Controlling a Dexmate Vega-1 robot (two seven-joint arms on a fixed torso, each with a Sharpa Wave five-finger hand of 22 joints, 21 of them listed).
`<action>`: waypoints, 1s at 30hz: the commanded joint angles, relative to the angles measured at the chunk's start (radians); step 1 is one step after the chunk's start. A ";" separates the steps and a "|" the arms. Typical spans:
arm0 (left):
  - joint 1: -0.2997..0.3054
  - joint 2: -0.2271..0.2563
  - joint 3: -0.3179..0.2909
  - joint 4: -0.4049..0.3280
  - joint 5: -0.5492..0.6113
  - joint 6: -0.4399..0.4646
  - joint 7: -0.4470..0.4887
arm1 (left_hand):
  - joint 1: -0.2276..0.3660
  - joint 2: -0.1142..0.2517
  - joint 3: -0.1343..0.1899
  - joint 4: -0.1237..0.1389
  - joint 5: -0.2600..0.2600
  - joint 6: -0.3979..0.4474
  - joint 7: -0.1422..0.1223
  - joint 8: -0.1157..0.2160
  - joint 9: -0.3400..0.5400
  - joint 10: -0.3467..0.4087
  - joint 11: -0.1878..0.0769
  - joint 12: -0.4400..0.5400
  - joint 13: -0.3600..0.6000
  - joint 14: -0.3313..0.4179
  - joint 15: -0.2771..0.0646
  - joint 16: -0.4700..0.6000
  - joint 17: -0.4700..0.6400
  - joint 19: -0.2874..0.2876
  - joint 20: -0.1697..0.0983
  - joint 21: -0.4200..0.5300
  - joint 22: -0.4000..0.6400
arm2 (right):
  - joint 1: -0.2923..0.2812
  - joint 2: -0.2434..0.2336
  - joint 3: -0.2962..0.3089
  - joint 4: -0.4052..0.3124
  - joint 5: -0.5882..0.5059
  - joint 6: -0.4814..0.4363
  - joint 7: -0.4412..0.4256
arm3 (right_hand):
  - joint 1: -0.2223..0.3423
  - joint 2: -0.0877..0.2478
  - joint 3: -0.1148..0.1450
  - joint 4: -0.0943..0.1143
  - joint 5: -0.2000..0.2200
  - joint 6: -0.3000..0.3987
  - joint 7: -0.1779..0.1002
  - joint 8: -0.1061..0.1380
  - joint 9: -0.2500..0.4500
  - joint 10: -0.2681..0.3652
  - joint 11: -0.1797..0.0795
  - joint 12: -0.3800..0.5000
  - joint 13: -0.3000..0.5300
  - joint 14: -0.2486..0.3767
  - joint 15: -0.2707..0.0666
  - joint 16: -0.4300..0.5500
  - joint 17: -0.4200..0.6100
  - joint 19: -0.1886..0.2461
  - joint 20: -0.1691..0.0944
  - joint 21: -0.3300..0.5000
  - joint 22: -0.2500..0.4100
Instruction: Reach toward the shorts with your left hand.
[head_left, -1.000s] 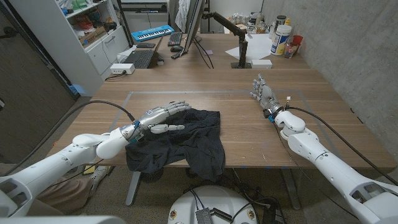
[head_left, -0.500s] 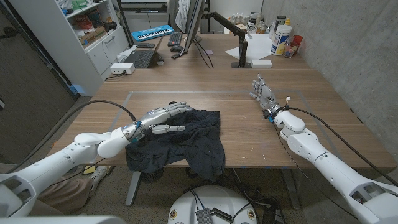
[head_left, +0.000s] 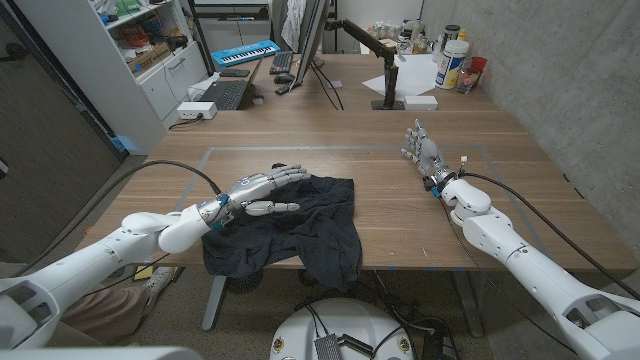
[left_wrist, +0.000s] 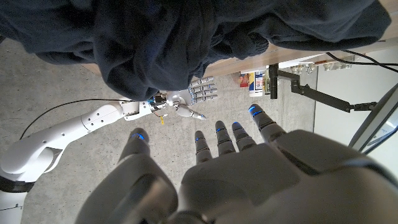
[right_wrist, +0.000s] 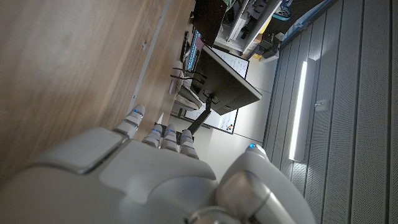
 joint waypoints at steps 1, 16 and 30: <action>0.002 -0.003 0.009 0.002 -0.003 0.004 0.010 | 0.012 -0.003 0.005 -0.002 0.004 0.002 0.003 0.010 0.004 -0.007 -0.003 -0.002 0.001 -0.012 -0.054 0.003 0.004 0.000 -0.006 0.000 0.002 | -0.003 -0.006 0.001 0.001 -0.002 0.001 0.002 | 0.007 0.008 -0.004 -0.002 -0.003 0.002 -0.002 0.007 0.003 -0.002 0.004 0.006 0.006 -0.007 -0.004 0.003 0.004 -0.004 0.001 0.005 0.004; -0.004 -0.013 0.029 0.025 0.003 -0.013 0.011 | 0.009 -0.004 0.003 0.000 0.005 -0.001 0.001 0.010 0.005 -0.008 -0.002 -0.003 0.001 -0.014 -0.056 0.003 0.004 -0.003 -0.006 -0.001 0.002 | -0.002 -0.010 -0.002 -0.003 -0.004 -0.012 -0.001 | 0.008 0.008 -0.005 -0.003 -0.004 0.002 -0.003 0.007 0.003 -0.002 0.003 0.006 0.006 -0.007 -0.003 0.003 0.004 -0.004 0.001 0.005 0.004; -0.026 -0.025 0.050 0.051 0.022 -0.043 0.025 | 0.006 -0.008 0.001 0.002 0.005 -0.003 0.000 0.010 0.005 -0.011 -0.006 -0.003 0.001 -0.017 -0.059 0.003 0.005 -0.003 -0.009 -0.001 0.002 | -0.003 -0.010 -0.002 -0.003 -0.005 -0.015 -0.005 | 0.008 0.009 -0.005 -0.003 -0.004 0.002 -0.002 0.007 0.003 -0.003 0.005 0.006 0.006 -0.008 -0.003 0.003 0.004 -0.005 0.001 0.005 0.004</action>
